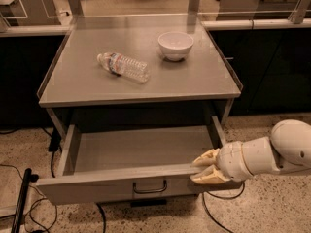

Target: Open top drawer

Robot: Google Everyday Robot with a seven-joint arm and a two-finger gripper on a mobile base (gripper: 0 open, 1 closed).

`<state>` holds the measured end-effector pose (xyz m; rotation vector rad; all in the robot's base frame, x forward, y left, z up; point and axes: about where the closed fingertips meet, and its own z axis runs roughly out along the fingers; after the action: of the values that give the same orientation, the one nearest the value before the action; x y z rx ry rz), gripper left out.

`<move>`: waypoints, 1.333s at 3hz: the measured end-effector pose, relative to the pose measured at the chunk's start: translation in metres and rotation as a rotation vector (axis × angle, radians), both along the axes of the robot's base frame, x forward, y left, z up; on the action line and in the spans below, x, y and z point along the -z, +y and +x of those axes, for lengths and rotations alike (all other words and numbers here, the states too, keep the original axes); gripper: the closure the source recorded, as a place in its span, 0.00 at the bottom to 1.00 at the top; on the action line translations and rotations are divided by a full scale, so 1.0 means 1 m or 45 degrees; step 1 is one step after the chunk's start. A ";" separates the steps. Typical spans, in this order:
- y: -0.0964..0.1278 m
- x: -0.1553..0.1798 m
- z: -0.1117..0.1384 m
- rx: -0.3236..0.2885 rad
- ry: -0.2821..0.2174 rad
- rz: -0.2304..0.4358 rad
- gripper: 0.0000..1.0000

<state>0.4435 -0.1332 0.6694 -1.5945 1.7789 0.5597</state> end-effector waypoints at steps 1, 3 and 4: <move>0.000 0.000 0.000 0.000 0.000 0.000 0.25; 0.000 0.000 0.000 0.000 0.000 0.000 0.47; -0.018 0.006 -0.028 0.044 0.026 0.004 0.78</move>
Offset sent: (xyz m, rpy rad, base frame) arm 0.0000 0.0000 0.0000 0.0000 0.0000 0.0001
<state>0.4154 -0.1514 0.6639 -1.5582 1.8166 0.5637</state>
